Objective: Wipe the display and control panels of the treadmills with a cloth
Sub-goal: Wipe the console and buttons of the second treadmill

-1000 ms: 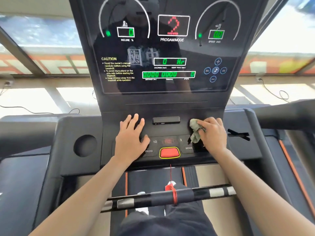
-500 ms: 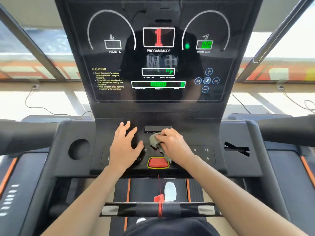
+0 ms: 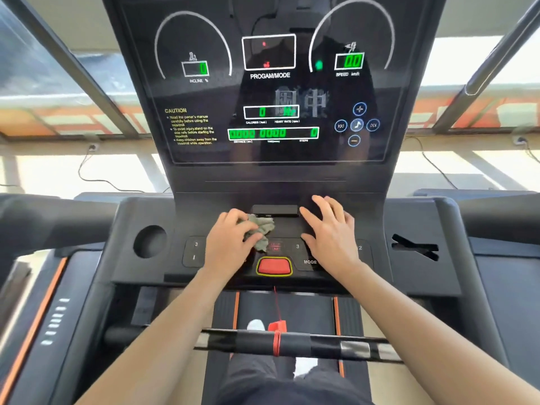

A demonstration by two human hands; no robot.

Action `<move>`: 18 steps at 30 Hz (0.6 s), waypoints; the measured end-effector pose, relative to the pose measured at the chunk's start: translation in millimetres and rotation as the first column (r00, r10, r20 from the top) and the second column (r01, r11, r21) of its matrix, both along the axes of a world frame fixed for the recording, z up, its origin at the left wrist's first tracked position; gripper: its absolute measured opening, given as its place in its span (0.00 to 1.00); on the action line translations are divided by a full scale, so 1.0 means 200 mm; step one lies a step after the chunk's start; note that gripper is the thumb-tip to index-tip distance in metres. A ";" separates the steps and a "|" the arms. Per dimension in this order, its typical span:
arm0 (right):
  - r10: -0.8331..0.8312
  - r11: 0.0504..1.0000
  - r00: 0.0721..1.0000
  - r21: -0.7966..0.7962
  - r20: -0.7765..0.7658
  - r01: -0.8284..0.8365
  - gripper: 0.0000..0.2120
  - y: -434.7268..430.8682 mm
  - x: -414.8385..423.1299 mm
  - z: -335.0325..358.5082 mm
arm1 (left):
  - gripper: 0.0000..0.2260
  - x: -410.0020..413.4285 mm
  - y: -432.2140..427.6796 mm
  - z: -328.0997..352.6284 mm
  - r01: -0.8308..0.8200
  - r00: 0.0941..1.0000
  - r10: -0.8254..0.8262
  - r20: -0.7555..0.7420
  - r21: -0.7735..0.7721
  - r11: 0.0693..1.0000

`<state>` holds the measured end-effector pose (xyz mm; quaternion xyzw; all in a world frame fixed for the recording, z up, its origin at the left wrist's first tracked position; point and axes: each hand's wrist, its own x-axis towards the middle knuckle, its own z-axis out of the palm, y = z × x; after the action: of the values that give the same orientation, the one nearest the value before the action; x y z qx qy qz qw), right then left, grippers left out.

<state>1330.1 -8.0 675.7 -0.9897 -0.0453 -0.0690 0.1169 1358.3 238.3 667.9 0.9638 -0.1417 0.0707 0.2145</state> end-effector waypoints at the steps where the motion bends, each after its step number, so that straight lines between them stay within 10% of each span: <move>1: -0.011 1.000 1.000 -0.002 0.004 0.011 0.27 0.01 0.00 -0.01 | 0.07 0.01 0.06 0.00 -0.073 0.997 0.072 -0.016 -0.027 0.997; 8: -0.034 0.999 0.999 -0.024 0.017 0.034 0.25 0.03 -0.01 -0.06 | 0.10 0.13 0.31 0.01 -0.281 0.959 0.283 0.000 -0.113 0.953; 18: -0.094 0.995 0.993 0.025 -0.077 0.096 0.23 0.06 -0.03 0.01 | 0.11 0.20 0.19 -0.01 0.187 0.981 -0.182 0.068 -0.076 0.979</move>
<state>1323.5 4.6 677.9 -0.9909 0.0071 -0.0377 0.1292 1398.2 276.0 666.6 0.9343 -0.2338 0.0855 0.2551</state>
